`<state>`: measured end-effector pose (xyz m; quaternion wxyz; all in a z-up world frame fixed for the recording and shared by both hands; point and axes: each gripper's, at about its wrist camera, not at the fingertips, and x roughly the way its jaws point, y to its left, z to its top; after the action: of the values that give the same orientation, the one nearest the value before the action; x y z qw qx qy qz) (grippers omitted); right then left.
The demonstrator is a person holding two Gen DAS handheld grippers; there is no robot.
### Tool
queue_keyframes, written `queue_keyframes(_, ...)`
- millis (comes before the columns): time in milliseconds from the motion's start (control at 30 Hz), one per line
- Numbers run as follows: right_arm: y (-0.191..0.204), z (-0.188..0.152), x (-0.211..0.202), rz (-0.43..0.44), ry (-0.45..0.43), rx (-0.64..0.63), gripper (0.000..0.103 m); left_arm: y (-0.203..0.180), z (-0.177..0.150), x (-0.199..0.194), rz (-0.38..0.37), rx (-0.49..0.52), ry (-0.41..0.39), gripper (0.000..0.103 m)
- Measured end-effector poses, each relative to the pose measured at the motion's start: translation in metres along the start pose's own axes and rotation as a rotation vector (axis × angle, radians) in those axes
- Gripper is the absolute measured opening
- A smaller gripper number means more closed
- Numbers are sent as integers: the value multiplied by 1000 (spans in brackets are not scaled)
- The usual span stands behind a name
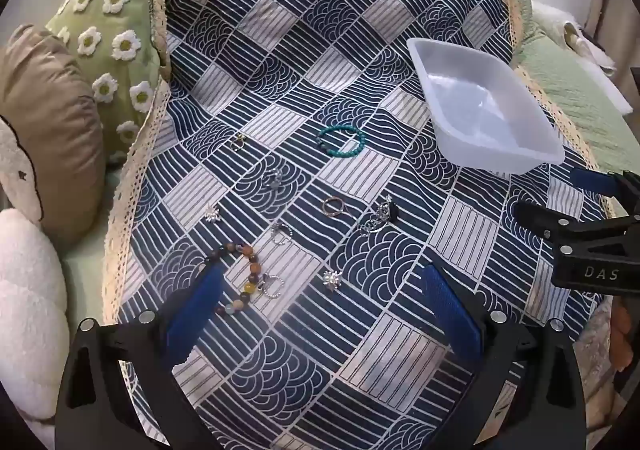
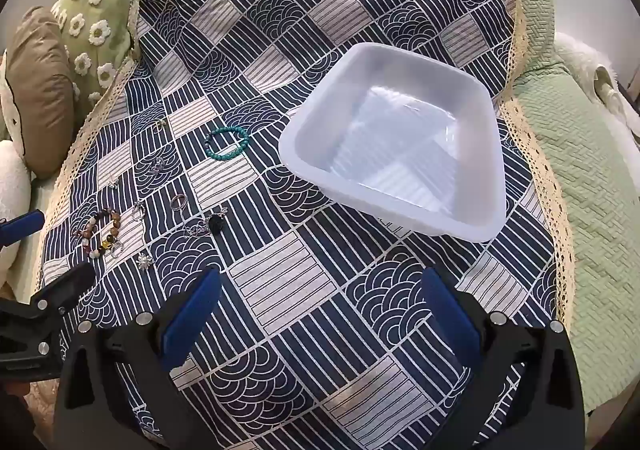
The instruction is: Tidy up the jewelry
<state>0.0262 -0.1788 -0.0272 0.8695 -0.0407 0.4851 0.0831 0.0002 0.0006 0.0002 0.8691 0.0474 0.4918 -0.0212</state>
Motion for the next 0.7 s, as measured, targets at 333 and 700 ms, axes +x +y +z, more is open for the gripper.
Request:
queue_keyframes(333, 4, -1, 3, -4, 8, -6, 99, -6, 2, -8, 8, -14, -9, 95)
queue_keyframes(700, 7, -2, 1, -5, 8, -20, 99, 2, 0, -8, -9, -1, -14, 95)
